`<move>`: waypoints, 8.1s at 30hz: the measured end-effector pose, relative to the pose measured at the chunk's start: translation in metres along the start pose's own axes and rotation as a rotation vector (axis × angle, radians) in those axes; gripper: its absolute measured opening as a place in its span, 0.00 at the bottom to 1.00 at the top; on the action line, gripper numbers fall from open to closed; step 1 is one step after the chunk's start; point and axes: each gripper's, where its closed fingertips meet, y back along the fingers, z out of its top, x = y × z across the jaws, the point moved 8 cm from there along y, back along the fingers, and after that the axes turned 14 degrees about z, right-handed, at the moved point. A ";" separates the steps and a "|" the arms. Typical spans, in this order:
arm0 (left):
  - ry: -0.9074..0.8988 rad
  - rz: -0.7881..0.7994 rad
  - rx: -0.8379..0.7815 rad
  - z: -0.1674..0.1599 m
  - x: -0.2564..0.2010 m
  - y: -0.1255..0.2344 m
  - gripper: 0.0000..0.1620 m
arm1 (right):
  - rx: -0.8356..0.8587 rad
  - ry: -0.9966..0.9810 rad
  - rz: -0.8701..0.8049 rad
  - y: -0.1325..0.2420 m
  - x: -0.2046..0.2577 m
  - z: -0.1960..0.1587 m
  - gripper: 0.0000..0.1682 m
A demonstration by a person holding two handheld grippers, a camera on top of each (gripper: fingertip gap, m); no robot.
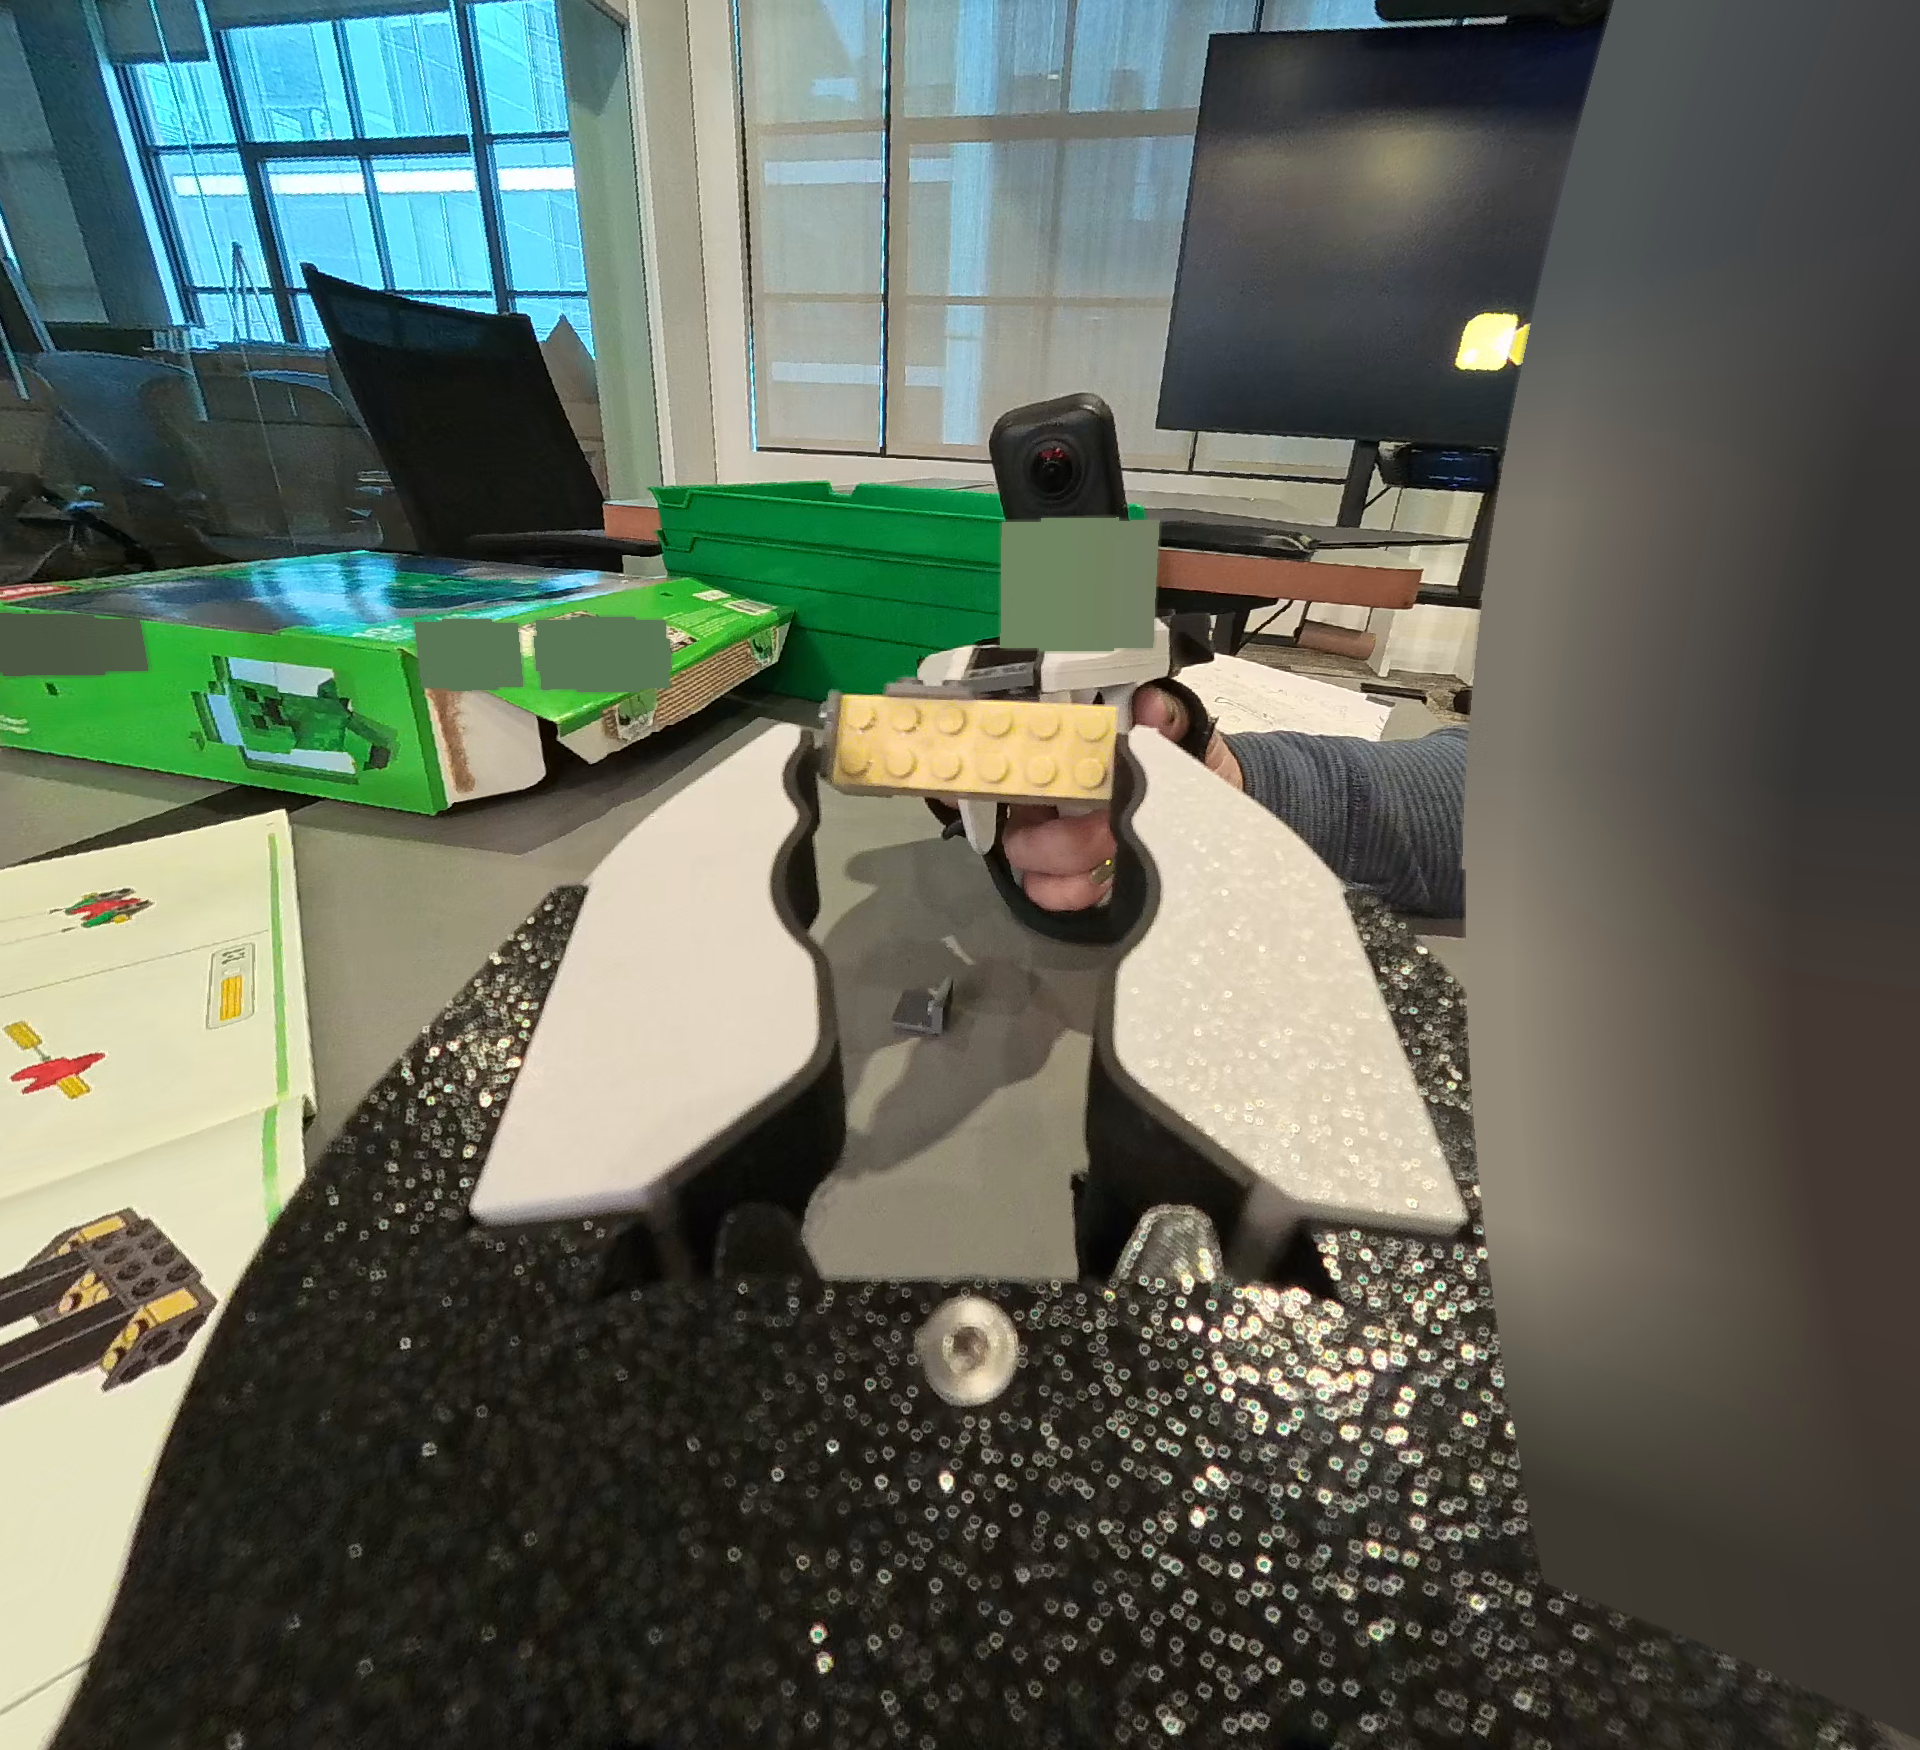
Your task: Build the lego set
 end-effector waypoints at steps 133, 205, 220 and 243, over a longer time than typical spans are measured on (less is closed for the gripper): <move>-0.013 0.270 -0.016 0.004 0.026 0.005 0.33 | 1.247 0.218 -0.501 -0.023 0.008 -0.047 0.00; -0.007 0.271 -0.024 0.004 0.026 0.005 0.33 | 0.845 -0.123 -0.946 -0.035 0.018 -0.057 0.14; 0.045 0.162 -0.022 0.004 0.021 0.002 0.33 | 0.468 0.295 -0.479 -0.029 0.008 0.005 0.10; 0.203 -0.052 0.040 -0.001 0.011 -0.005 0.33 | 0.043 0.227 -0.049 -0.019 0.002 -0.002 0.09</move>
